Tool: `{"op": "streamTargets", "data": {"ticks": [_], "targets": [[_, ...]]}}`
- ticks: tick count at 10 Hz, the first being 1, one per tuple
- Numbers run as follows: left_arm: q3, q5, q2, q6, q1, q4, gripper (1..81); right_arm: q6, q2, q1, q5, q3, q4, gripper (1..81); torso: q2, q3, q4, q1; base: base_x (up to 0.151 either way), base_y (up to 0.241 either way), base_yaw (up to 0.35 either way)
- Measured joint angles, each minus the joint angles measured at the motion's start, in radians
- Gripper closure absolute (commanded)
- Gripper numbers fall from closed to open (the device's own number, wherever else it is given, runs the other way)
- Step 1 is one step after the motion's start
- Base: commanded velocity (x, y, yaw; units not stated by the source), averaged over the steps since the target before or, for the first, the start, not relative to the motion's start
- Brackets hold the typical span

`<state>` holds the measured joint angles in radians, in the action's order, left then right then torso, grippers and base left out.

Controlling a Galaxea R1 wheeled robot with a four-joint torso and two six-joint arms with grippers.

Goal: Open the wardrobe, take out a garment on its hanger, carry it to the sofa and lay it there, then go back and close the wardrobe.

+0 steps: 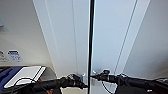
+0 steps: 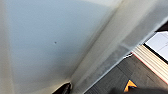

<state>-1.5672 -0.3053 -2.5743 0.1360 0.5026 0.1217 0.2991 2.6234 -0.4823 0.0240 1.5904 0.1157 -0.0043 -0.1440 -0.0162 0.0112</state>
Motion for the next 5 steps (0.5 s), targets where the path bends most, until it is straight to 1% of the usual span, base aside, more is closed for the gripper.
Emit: {"op": "streamTargets", "data": {"ticks": [2, 4, 5], "targets": [[0.119, 0.02, 0.094, -0.003, 0.041, 0.002, 1.0, -0.008, -0.056, -0.033, -0.01, -0.084, 0.043, 1.0, 0.0, 0.0, 0.0, 0.0, 0.0, 0.0, 0.0], [0.204, 0.051, 0.174, -0.007, 0.085, 0.007, 1.0, -0.012, -0.118, -0.088, -0.074, -0.156, 0.072, 1.0, 0.0, 0.0, 0.0, 0.0, 0.0, 0.0, 0.0], [0.234, 0.075, 0.208, -0.008, 0.109, 0.01, 1.0, -0.011, -0.161, -0.117, -0.088, -0.201, 0.083, 1.0, 0.0, 0.0, 0.0, 0.0, 0.0, 0.0, 0.0]]}}
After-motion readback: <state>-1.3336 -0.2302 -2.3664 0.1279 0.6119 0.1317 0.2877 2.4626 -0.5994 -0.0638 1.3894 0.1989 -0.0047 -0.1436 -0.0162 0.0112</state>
